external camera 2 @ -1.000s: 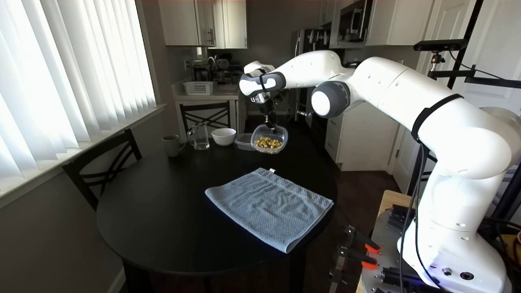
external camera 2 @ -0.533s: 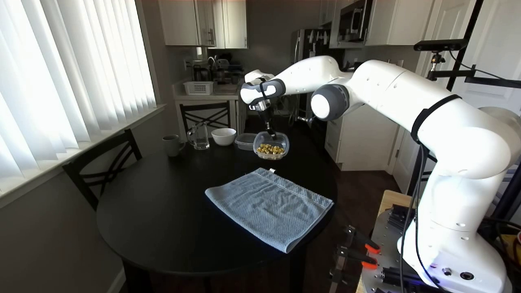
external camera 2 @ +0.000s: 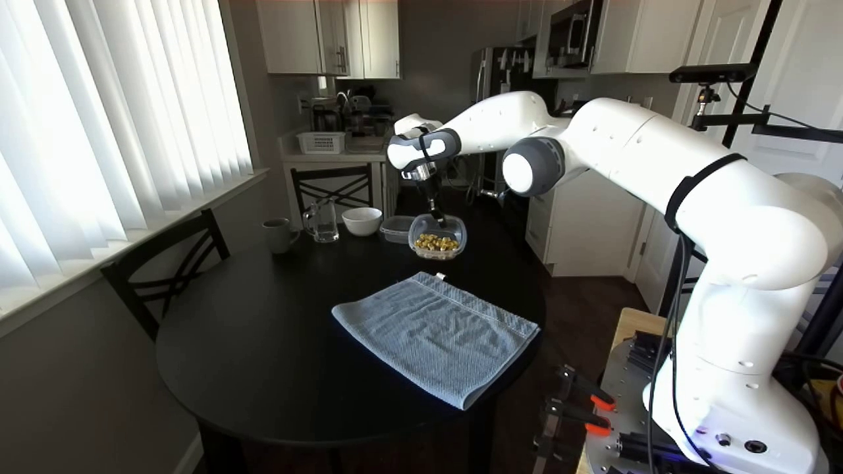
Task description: Pour the contents of the lunchbox onto the blue towel on the table
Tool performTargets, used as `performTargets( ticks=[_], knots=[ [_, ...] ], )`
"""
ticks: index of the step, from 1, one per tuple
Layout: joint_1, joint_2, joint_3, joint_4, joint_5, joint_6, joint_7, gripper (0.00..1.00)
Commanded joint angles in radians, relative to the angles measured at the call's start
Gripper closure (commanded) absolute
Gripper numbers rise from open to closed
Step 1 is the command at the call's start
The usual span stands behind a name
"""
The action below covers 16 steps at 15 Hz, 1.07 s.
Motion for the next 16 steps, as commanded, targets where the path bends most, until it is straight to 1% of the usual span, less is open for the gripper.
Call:
performTargets(
  ticks=[1, 3, 4, 6, 10, 13, 16],
  knots=[
    [0.076, 0.017, 0.006, 0.013, -0.012, -0.02, 0.034, 0.99],
    [0.142, 0.029, 0.001, 0.017, -0.02, -0.051, 0.089, 0.99],
    [0.184, 0.039, -0.011, 0.021, -0.028, -0.075, 0.148, 0.99],
    [0.261, 0.061, -0.034, 0.034, -0.029, -0.126, 0.316, 0.99],
    [0.37, 0.085, -0.041, 0.048, -0.001, -0.207, 0.621, 0.99],
    [0.425, 0.097, -0.052, 0.058, 0.0, -0.3, 0.799, 0.99],
    [0.449, 0.095, -0.059, 0.07, 0.006, -0.418, 0.944, 0.99]
  ],
)
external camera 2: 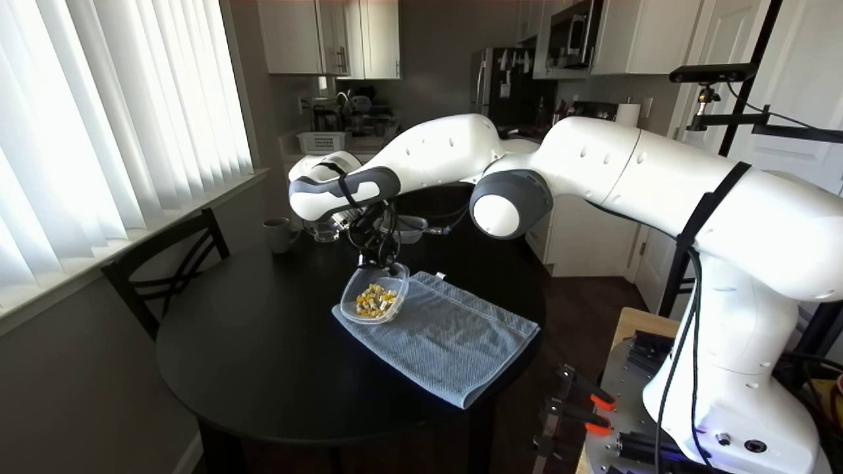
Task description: Pour the contents of the lunchbox onto the blue towel on the table
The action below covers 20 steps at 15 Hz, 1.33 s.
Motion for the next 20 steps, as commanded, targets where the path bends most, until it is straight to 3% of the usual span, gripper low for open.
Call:
performTargets(
  ticks=[1, 12, 20],
  knots=[
    [0.02, 0.007, -0.018, 0.031, 0.011, -0.147, 0.162, 0.99],
    [0.016, 0.035, -0.018, 0.039, 0.025, -0.688, 0.426, 0.99],
    [-0.019, 0.148, -0.041, 0.05, 0.014, -0.985, 0.421, 0.99]
  ],
)
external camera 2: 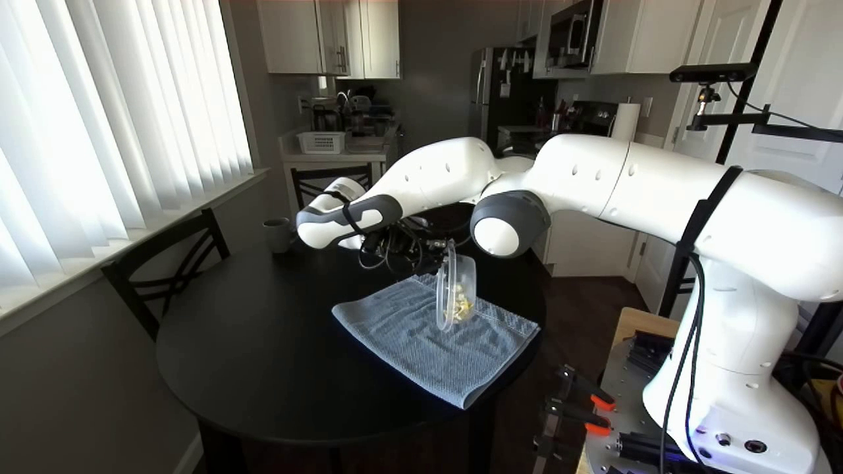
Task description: Pour the contents of the lunchbox onto the blue towel on the table
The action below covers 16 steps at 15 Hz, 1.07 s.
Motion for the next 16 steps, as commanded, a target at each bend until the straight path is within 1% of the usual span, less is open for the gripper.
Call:
performTargets(
  ticks=[1, 3, 4, 5, 10, 12, 13, 14, 16],
  knots=[
    [-0.043, 0.079, 0.02, 0.064, -0.012, -0.165, 0.012, 0.99],
    [-0.053, 0.106, 0.019, 0.065, -0.022, -0.241, -0.012, 0.99],
    [-0.027, 0.036, -0.011, -0.109, 0.001, -0.189, -0.021, 0.99],
    [-0.02, 0.011, -0.023, -0.198, 0.008, -0.156, -0.028, 0.99],
    [0.004, -0.018, -0.067, -0.415, 0.013, -0.153, -0.096, 0.99],
    [0.018, -0.037, -0.092, -0.504, 0.041, -0.153, -0.124, 0.99],
    [0.025, -0.053, -0.105, -0.544, 0.068, -0.153, -0.121, 0.99],
    [-0.003, -0.061, -0.064, -0.555, 0.085, -0.153, -0.074, 0.99],
    [-0.004, -0.06, -0.082, -0.555, 0.152, -0.153, -0.069, 0.99]
  ],
)
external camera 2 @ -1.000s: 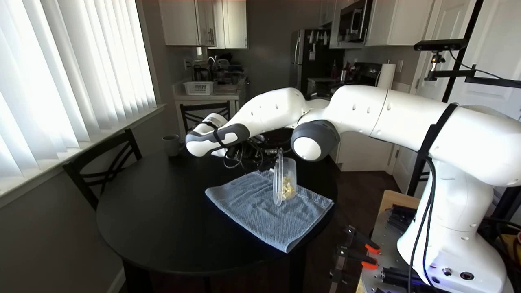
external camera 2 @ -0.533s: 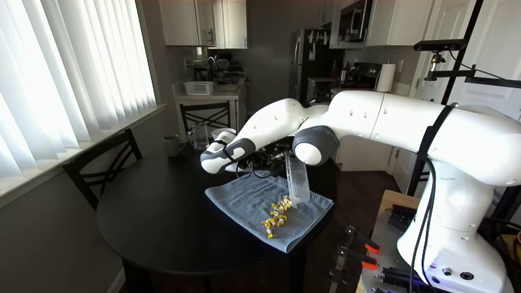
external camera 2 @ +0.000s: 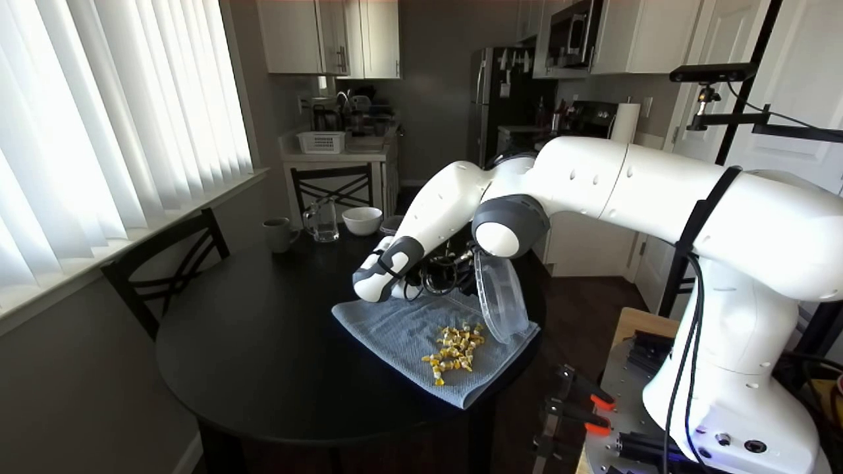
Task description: Pour the contents of the lunchbox onto the blue towel on the table
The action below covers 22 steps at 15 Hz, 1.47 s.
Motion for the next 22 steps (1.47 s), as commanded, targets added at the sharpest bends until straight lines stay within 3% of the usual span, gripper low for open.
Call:
performTargets(
  ticks=[1, 5, 9, 13, 19, 20, 22],
  knots=[
    [0.002, -0.065, -0.017, -0.071, 0.123, 0.0, 0.015, 0.99],
    [0.002, -0.062, -0.079, 0.033, 0.321, 0.001, 0.055, 0.99],
    [-0.037, -0.082, -0.056, 0.107, 0.503, 0.001, 0.216, 0.99],
    [-0.044, -0.057, -0.137, 0.268, 0.703, 0.022, 0.306, 0.99],
    [-0.034, -0.067, -0.223, 0.388, 0.807, 0.159, 0.474, 0.99],
    [-0.075, -0.107, -0.084, 0.371, 0.713, 0.221, 0.528, 0.95],
    [-0.101, -0.1, -0.008, 0.408, 0.678, 0.286, 0.564, 0.7]
  ],
)
